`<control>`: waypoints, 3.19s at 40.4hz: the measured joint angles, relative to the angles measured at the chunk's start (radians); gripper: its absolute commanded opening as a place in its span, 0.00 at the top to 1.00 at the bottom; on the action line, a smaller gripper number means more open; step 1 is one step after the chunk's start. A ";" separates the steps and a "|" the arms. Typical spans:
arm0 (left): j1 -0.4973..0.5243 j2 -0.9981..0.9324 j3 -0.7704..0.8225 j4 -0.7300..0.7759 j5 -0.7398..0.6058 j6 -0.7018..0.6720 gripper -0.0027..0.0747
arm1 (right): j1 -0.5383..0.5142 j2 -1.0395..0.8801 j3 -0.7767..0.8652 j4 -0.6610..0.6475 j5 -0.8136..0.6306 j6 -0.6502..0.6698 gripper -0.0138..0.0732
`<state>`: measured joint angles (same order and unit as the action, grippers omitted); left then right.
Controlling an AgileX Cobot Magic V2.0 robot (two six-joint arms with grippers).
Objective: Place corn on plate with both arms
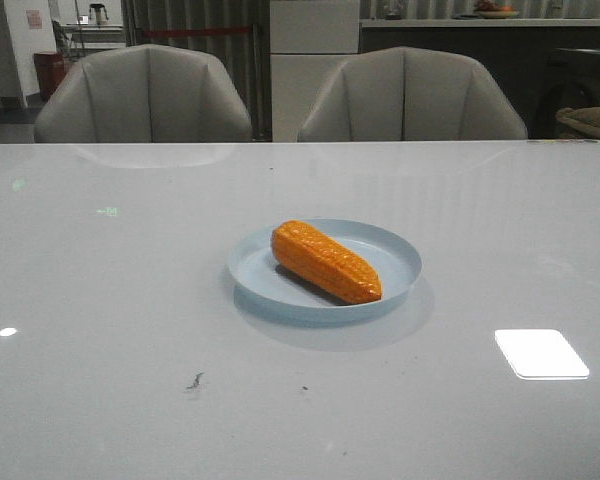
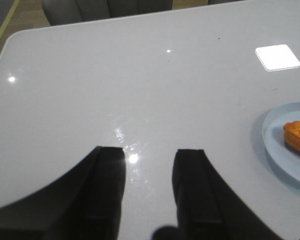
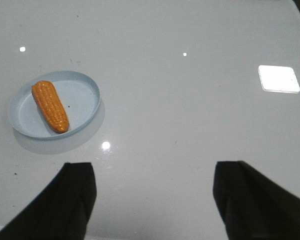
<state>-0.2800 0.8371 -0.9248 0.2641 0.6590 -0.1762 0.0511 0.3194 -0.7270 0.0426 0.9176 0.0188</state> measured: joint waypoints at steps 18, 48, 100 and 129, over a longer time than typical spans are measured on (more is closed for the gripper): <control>0.000 0.000 0.000 -0.062 0.023 -0.004 0.84 | 0.000 -0.001 0.007 0.004 0.098 0.023 0.16; 0.000 0.000 0.002 -0.067 0.023 -0.004 0.85 | 0.000 0.006 0.010 0.006 0.087 0.025 0.16; 0.198 -0.843 0.912 -0.346 -0.681 0.294 0.85 | 0.000 0.006 0.010 0.007 0.086 0.025 0.16; 0.198 -0.843 0.936 -0.347 -0.643 0.285 0.85 | 0.000 0.007 0.010 0.007 0.086 0.025 0.16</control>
<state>-0.0815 -0.0060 0.0108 -0.0825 0.0164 0.1083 0.0511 0.3265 -0.7170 0.0494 1.0039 0.0435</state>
